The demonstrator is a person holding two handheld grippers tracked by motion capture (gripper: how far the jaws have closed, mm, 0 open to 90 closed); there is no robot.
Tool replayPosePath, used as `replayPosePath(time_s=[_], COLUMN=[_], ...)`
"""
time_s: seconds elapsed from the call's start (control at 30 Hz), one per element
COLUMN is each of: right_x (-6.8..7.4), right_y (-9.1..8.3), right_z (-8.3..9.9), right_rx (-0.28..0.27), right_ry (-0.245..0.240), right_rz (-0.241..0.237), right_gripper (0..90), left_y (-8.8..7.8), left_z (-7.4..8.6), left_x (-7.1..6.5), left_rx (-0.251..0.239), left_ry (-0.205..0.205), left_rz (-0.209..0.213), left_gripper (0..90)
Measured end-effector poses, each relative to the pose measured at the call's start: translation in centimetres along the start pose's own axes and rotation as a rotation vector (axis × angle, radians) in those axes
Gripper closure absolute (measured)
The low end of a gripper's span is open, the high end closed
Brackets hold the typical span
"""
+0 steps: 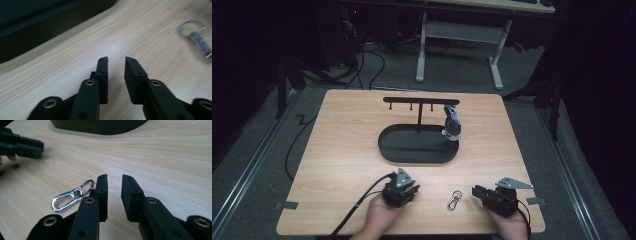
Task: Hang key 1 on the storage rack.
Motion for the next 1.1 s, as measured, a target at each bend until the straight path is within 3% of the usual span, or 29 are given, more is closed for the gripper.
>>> replayPosePath(time_s=[0.07,0.1,0.13,0.17,0.23,0.33,0.37,0.47,0.53,0.67,0.83,1.0,1.1], right_x=[0.5,1.6,1.6,2.9,3.7,6.1,7.4,8.1,8.5,8.2,7.0,5.1,4.2], right_y=[0.0,-0.1,-0.1,-0.1,0.0,0.8,1.5,2.1,2.6,2.9,2.5,1.9,1.5], right_z=[0.0,-0.1,-0.1,-0.2,-0.3,0.1,0.5,0.9,1.2,1.5,1.5,1.7,1.5], right_rx=[0.004,-0.001,-0.001,-0.001,0.006,0.044,0.079,0.102,0.128,0.143,0.141,0.143,0.126], right_ry=[-0.003,-0.016,-0.016,-0.038,-0.056,-0.107,-0.154,-0.185,-0.198,-0.214,-0.185,-0.161,-0.128], right_rz=[-0.001,-0.027,-0.027,-0.055,-0.062,-0.105,-0.111,-0.111,-0.117,-0.087,-0.065,-0.012,-0.02], right_gripper=[74.6,79.9,79.9,87.7,89.7,90.0,90.0,90.0,90.0,90.0,89.7,89.0,88.6], left_y=[-2.4,-4.6,-4.6,-5.5,-6.7,-7.5,-7.6,-8.0,-8.0,-7.9,-7.9,-8.0,-8.0], left_z=[1.4,2.7,2.7,3.3,4.4,5.6,5.6,5.5,5.6,5.8,5.5,5.6,5.6], left_x=[1.8,3.2,3.2,3.8,4.5,4.9,5.0,5.2,5.6,5.9,5.7,5.7,5.9], left_rx=[-0.003,-0.009,-0.009,-0.011,-0.025,-0.04,-0.036,-0.048,-0.048,-0.046,-0.059,-0.059,-0.063], left_ry=[-0.02,-0.034,-0.034,-0.047,-0.066,-0.077,-0.076,-0.055,-0.064,-0.071,-0.065,-0.068,-0.071], left_rz=[-0.029,-0.066,-0.066,-0.068,-0.081,-0.08,-0.075,-0.09,-0.084,-0.075,-0.074,-0.073,-0.071], left_gripper=[65.3,62.5,61.1,59.2,57.5,53.7,50.4,49.0,49.0,48.9,48.8,48.6,48.5])
Point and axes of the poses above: each handheld gripper's, and its own axes: y roughly forward along the jaws, z roughly out of its underside, x roughly to its left, the point moved 6 cm from there along y, roughly forward along the jaws, and after that the axes turned 11 degrees about z, right-handed, at the moved point
